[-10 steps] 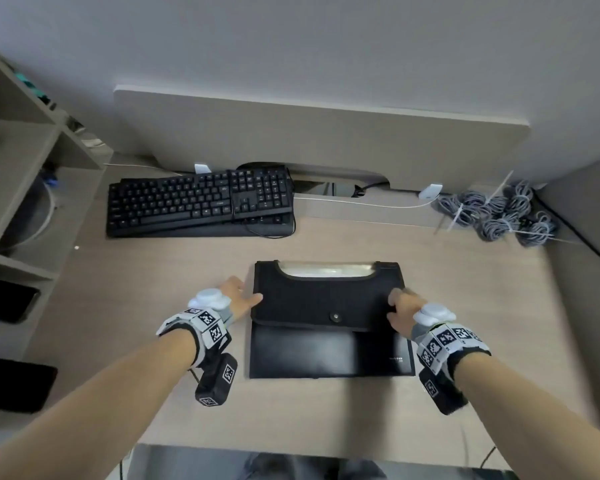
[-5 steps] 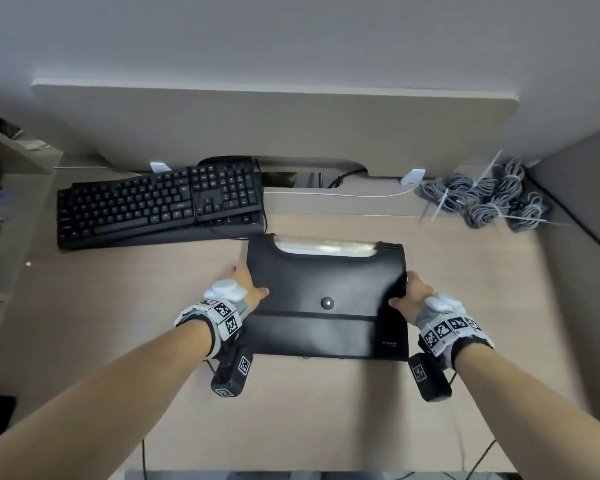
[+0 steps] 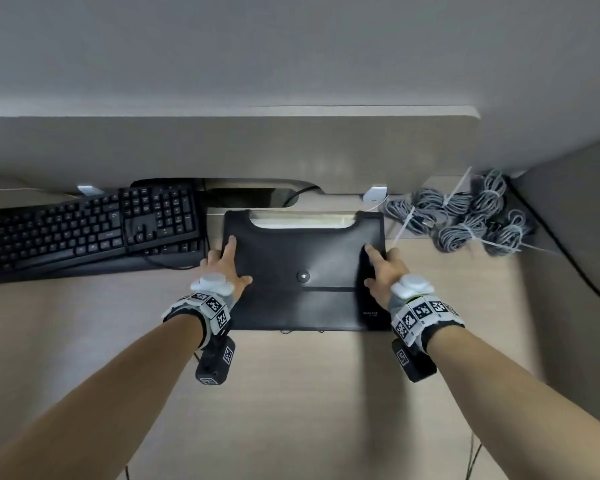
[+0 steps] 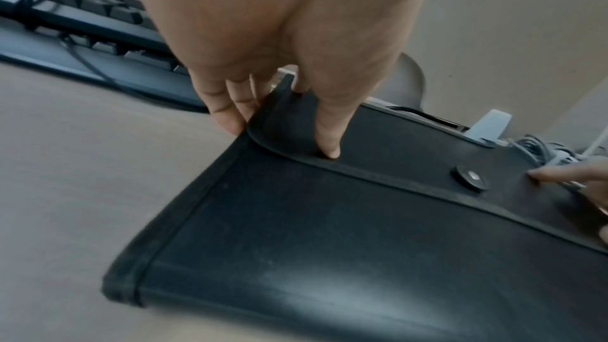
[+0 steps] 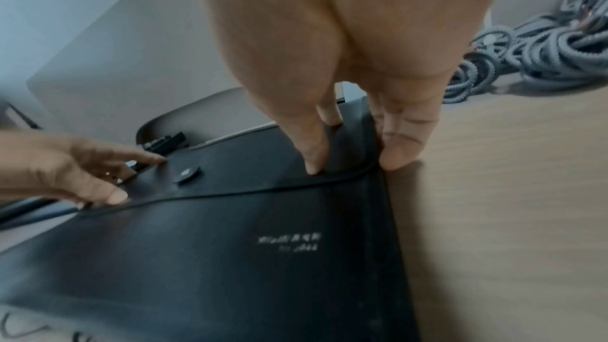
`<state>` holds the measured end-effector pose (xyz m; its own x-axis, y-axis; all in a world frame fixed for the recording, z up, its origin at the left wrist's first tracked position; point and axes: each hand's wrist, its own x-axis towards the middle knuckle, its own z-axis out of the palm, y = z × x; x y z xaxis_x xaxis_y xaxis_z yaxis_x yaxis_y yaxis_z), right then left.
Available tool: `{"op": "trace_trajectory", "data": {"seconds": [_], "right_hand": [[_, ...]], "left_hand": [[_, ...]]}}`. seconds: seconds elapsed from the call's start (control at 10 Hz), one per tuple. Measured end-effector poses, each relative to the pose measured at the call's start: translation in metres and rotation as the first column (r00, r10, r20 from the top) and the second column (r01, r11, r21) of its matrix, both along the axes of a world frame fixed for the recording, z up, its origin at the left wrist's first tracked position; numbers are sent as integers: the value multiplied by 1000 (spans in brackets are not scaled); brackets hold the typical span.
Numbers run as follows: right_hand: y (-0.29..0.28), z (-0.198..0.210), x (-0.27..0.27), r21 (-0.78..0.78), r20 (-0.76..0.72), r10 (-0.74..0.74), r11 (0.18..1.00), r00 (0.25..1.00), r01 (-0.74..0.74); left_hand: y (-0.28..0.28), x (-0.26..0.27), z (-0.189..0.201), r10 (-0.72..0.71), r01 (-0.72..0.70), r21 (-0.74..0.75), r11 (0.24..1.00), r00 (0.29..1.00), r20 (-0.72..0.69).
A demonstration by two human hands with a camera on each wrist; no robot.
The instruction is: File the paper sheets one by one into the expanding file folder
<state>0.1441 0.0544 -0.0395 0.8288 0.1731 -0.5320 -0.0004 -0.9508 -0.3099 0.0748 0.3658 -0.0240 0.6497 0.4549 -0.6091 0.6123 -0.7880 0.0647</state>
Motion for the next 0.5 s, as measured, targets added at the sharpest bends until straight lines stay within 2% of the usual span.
{"op": "trace_trajectory", "data": {"seconds": [0.1, 0.2, 0.3, 0.4, 0.5], "right_hand": [[-8, -4, -1, 26, 43, 19, 999, 999, -20], [-11, 3, -2, 41, 25, 36, 998, 999, -37], [-10, 18, -3, 4, -13, 32, 999, 999, -32], [-5, 44, -12, -36, -4, -2, 999, 1000, 2], [5, 79, -23, 27, 131, -62, 998, 989, 59]], "left_hand": [[-8, 3, 2, 17, -16, 43, 999, 999, -33], [-13, 8, 16, 18, -11, 73, 997, 996, -90], [-16, 2, 37, -45, 46, 65, 997, 999, -27], [-18, -18, 52, -86, 81, 41, 996, 987, 137], [-7, -30, 82, -93, 109, -31, 994, 941, 325]]}}
